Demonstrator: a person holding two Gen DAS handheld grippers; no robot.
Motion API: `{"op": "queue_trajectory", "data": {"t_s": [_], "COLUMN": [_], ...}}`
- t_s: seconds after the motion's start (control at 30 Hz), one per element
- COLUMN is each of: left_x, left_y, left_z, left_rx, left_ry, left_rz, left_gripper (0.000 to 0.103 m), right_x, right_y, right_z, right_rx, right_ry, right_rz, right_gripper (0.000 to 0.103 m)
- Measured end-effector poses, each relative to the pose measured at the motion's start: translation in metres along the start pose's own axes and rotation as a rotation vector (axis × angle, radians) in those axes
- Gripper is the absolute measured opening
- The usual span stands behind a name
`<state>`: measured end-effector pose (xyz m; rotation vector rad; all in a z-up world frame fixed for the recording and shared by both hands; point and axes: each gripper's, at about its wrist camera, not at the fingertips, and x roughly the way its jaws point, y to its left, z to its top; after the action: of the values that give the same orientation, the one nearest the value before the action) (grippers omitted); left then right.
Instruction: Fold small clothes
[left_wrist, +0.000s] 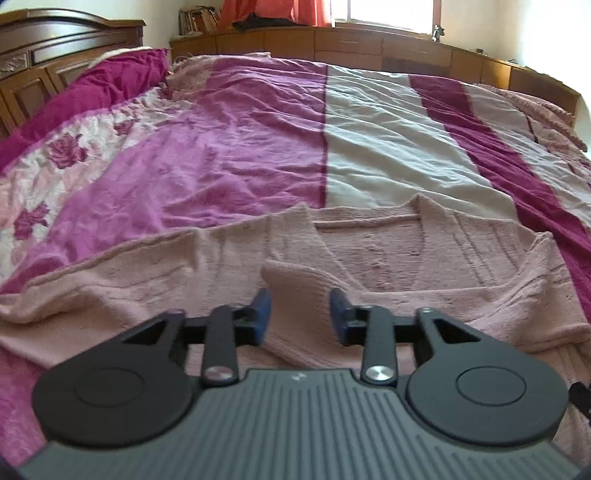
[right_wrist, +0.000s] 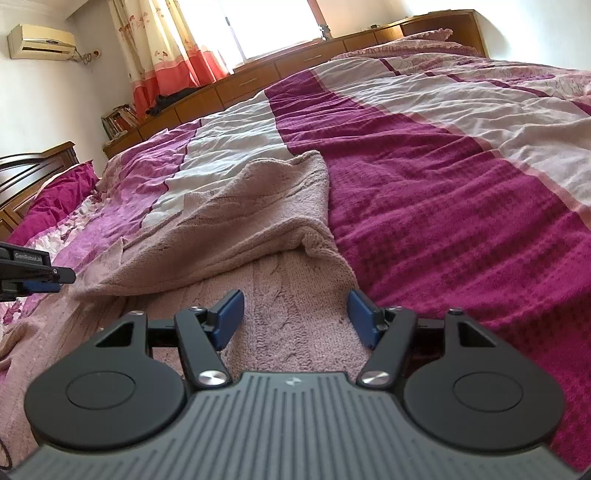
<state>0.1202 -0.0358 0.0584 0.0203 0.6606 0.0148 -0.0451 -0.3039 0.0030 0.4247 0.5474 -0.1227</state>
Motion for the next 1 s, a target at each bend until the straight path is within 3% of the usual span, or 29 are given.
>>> {"op": "queue_trajectory", "data": {"t_s": [0.23, 0.47, 0.6, 0.87, 0.93, 1.0], "left_x": [-0.014, -0.020, -0.015, 0.024, 0.037, 0.046], "left_y": [0.022, 0.051, 0.063, 0.053, 0.051, 0.050], "left_z": [0.001, 0.006, 0.005, 0.003, 0.001, -0.001], "left_rx": [-0.014, -0.013, -0.061, -0.058, -0.056, -0.078], "left_ry": [0.012, 0.032, 0.049, 0.090, 0.112, 0.141], "left_rz": [0.003, 0.077, 0.044, -0.052, -0.066, -0.082], "left_gripper": [0.047, 0.047, 0.047, 0.048, 0.048, 0.048], "right_x": [0.001, 0.003, 0.002, 0.005, 0.008, 0.011], "right_y": [0.002, 0.005, 0.010, 0.017, 0.018, 0.017], "right_z": [0.000, 0.001, 0.006, 0.035, 0.042, 0.045], "right_rx": [-0.015, -0.034, -0.053, -0.059, -0.035, 0.010], "right_ry": [0.003, 0.008, 0.025, -0.007, -0.005, 0.017], "right_rz": [-0.010, -0.023, -0.002, -0.034, -0.018, 0.048], "right_gripper": [0.070, 0.070, 0.077, 0.077, 0.076, 0.068]}}
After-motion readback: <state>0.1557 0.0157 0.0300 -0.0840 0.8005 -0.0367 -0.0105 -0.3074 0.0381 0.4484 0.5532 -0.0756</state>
